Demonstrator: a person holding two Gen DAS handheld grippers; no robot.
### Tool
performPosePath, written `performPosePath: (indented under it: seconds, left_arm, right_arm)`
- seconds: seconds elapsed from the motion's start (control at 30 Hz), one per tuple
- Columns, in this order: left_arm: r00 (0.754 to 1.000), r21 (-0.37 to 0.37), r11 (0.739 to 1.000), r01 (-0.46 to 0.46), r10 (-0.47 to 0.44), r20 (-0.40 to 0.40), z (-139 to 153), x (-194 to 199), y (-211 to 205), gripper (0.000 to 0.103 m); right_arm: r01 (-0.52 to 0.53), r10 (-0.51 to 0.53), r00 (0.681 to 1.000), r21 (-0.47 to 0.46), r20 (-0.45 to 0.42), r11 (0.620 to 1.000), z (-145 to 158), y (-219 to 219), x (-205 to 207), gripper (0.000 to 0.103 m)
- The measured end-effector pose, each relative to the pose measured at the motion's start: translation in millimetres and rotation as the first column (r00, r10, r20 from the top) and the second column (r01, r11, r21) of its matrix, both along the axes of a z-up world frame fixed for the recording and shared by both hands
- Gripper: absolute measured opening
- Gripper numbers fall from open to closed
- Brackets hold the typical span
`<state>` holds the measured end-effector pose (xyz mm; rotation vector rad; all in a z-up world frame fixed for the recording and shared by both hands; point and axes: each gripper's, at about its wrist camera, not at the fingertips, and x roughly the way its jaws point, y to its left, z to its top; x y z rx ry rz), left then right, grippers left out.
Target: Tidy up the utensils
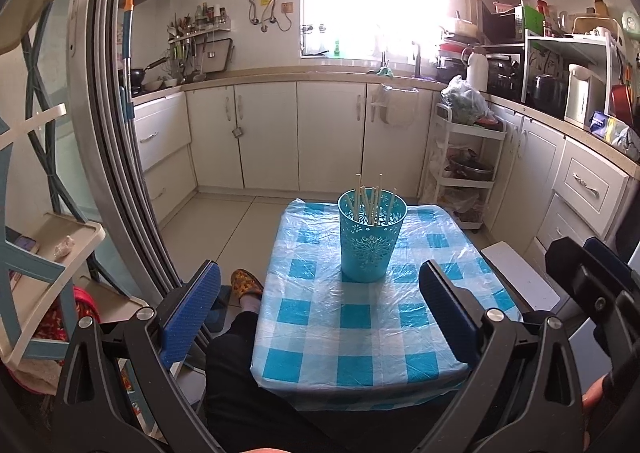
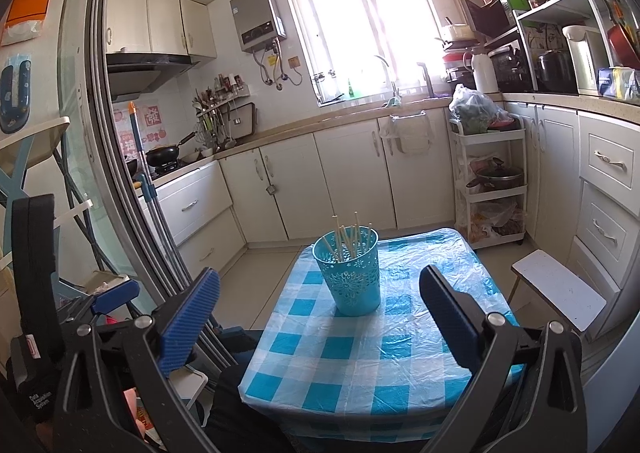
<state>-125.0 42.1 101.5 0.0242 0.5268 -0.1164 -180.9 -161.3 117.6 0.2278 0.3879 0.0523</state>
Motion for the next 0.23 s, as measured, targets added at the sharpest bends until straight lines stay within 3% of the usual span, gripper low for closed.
performPosePath:
  seconds: [0.23]
  left_arm:
    - [1.000,0.000,1.000,-0.012,0.012,-0.017,-1,6,1,0.096]
  right_arm:
    - [0.085,-0.083,0.992,0.024,-0.092,0.996,-24,-28,24,0.096]
